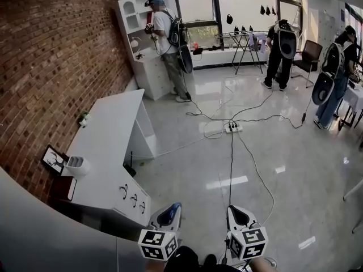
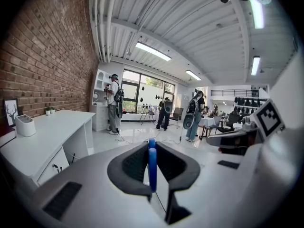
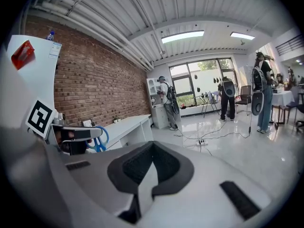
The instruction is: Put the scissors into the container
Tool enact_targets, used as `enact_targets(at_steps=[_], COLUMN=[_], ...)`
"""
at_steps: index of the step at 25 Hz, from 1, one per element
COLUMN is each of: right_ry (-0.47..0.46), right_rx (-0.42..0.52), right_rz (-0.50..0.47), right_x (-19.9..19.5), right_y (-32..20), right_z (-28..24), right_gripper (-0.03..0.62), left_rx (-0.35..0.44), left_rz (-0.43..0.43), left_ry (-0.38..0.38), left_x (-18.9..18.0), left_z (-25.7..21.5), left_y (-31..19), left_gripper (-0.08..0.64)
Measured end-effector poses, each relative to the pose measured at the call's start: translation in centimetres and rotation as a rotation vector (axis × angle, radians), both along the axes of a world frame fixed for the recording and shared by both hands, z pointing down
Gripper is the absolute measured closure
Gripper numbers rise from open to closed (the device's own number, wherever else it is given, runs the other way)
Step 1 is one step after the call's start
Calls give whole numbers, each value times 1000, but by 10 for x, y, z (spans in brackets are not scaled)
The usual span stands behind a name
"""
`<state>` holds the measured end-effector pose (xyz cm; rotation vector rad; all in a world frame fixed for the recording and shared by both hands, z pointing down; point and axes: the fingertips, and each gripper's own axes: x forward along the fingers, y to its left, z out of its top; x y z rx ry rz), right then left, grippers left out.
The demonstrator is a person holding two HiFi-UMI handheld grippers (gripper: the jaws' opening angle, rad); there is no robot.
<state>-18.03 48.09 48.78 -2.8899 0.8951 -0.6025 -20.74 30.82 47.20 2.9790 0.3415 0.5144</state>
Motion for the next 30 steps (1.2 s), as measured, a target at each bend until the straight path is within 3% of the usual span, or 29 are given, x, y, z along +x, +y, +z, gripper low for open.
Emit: enact_targets(at_steps=[7, 13, 20, 30], right_ry=[-15, -27, -51, -83], right_rx=[8, 12, -10, -18], right_rz=[-17, -1, -10, -45], right_x=[17, 50, 116, 250], right_y=[-9, -27, -78, -193], right_z=[2, 9, 24, 23], right_gripper=[592, 592, 592, 592], left_rx=[7, 7, -22, -43], left_rz=[-14, -9, -15, -59], left_ry=[-3, -11, -34, -45], left_x=[17, 53, 119, 237], left_z=[-1, 9, 28, 29], left_y=[-9, -31, -83, -194], left_gripper=[514, 514, 514, 514])
